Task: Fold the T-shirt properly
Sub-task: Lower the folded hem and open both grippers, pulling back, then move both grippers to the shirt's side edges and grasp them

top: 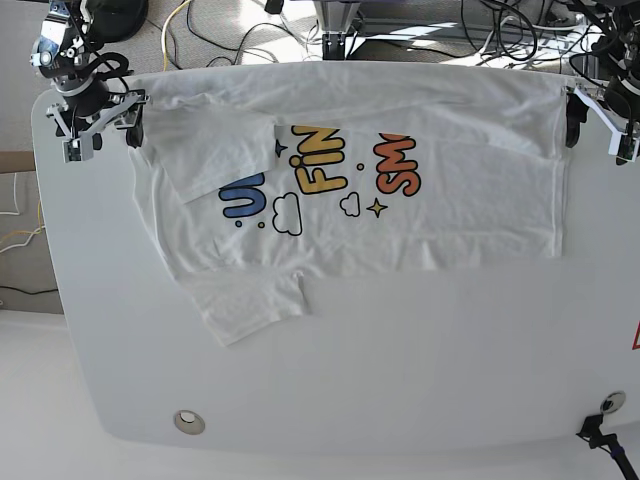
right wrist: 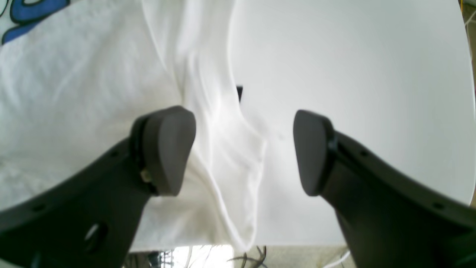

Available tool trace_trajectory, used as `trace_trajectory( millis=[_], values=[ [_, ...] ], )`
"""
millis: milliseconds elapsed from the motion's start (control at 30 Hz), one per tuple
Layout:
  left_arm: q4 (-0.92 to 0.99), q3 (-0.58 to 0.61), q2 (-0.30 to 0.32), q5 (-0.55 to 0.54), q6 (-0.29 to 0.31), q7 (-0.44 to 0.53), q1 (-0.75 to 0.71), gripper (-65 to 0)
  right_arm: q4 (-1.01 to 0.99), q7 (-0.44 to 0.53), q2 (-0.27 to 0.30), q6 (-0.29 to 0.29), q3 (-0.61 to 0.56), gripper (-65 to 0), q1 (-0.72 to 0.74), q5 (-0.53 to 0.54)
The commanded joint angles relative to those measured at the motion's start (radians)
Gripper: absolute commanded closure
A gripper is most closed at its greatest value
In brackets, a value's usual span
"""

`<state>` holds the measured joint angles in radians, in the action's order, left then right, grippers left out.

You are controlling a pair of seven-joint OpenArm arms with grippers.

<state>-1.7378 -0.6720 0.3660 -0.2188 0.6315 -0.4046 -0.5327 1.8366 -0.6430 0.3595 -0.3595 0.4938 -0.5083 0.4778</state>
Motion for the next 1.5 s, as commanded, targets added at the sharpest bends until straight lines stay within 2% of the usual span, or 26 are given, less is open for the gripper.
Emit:
trace_trajectory(
  millis=[0,133,233,500,667,800,967,1100,1400,1467],
  values=[
    [-0.012,-0.007,0.018,-0.008,-0.011,0.006,0.050,-54.1,0.022,0.005,0.014,-0.005,0.004,-43.1,0.030,0.017],
    [-0.004,0.038,0.017,0.051,-0.011,-0.127,0.251,-54.1,-0.004,-0.073,0.008,-0.005,-0.004,-43.2,0.187,0.017],
    [0.049,0.093,0.014,0.092,-0.011,-0.178,0.377,-54.1,-0.048,-0.102,0.011,-0.003,-0.062,-43.2,0.322,0.015],
    [0.335,0.206,0.011,0.098,-0.011,-0.176,0.649,-54.1,-0.360,-0.094,0.013,0.001,-0.226,-43.1,0.667,0.014],
    [0.520,0.225,0.015,0.098,-0.011,-0.173,0.764,-54.1,-0.627,0.021,0.016,0.003,-0.347,-43.1,0.853,0.014],
    [0.612,0.225,0.015,0.098,-0.011,-0.172,0.804,-54.1,-0.858,0.125,0.008,0.003,-0.432,-43.1,1.011,-0.034],
    [0.612,0.225,0.012,0.098,-0.011,-0.172,0.797,-54.1,-1.110,0.239,-0.035,-0.005,-0.436,-43.2,1.160,-0.166],
    [0.611,0.225,0.012,0.097,-0.011,-0.172,0.779,-54.1,-1.247,0.325,-0.060,-0.005,-0.439,-43.2,1.201,-0.196],
    [0.609,0.223,0.015,0.094,-0.011,-0.172,0.738,-54.1,-1.260,0.328,-0.110,-0.005,-0.439,-43.2,1.160,-0.195],
    [0.609,0.222,0.017,0.094,-0.011,-0.172,0.736,-54.1,-1.259,0.328,-0.139,-0.005,-0.439,-43.2,1.144,-0.195]
  ],
)
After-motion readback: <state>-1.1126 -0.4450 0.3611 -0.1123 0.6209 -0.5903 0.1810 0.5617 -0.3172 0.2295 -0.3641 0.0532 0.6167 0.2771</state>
